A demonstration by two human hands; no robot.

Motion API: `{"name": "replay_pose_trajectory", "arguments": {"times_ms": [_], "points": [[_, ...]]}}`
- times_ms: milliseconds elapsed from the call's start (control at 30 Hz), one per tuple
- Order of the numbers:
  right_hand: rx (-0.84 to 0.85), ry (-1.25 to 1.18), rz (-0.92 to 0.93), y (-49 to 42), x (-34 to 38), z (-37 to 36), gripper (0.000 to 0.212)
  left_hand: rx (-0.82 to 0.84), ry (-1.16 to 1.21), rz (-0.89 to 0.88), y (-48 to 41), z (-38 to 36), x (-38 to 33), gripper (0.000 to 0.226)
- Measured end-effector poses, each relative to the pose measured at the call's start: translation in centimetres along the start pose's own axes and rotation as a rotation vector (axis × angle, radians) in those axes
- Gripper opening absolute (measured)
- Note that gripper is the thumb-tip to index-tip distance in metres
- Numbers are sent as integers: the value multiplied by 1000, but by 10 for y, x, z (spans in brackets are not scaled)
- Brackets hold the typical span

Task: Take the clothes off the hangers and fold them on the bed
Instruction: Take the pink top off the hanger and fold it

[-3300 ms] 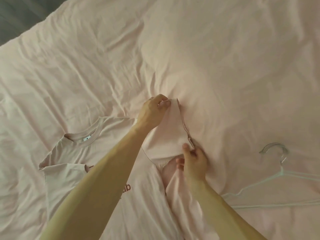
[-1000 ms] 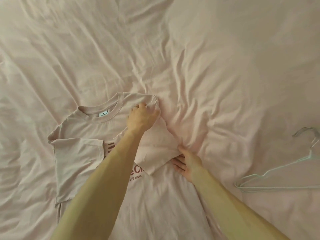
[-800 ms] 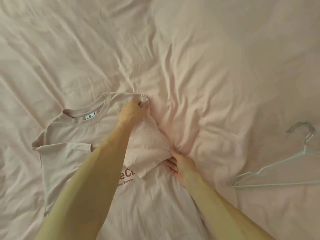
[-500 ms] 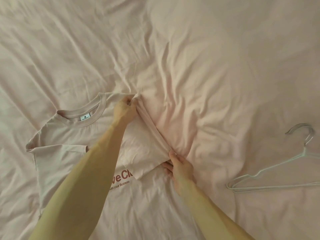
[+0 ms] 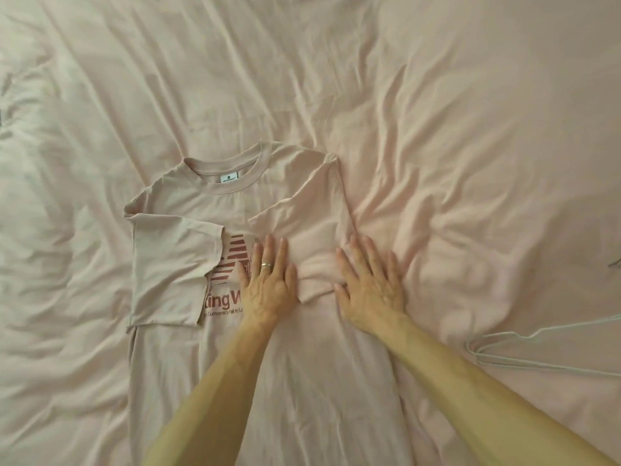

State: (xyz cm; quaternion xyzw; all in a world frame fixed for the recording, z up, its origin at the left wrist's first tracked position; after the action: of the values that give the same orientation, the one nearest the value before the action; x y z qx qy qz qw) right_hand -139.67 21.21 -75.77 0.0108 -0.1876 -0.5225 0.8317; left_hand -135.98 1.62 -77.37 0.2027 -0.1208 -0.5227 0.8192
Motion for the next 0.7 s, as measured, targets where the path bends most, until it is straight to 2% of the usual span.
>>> {"name": "replay_pose_trajectory", "arguments": {"times_ms": [133, 367, 533, 600, 700], "points": [[22, 36, -23, 27, 5, 1, 74, -36, 41, 82, 40, 3, 31, 57], [58, -127, -127, 114, 18, -18, 69, 26, 169, 312, 176, -37, 125, 60], [44, -284, -249, 169, 20, -28, 67, 34, 155, 461, 265, -64, 197, 63], [18, -360, -329, 191, 19, -26, 67, -10, 200, 514, 289, -71, 219, 67], [28, -497, -573, 233, 12, -31, 65, -80, 331, 604, 323, -88, 249, 73]]}}
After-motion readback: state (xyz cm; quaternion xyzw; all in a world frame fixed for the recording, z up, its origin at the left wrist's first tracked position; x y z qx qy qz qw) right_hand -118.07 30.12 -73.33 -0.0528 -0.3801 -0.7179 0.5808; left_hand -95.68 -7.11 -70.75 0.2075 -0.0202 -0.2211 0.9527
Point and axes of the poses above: each hand's wrist, its own y-axis away from the middle knuckle, its own z-axis out of the back of the hand, x = y × z, the point moved 7 cm from there along -y, towards the middle knuckle, and after that the axes turned 4 degrees about -y, right-handed, at the moved point
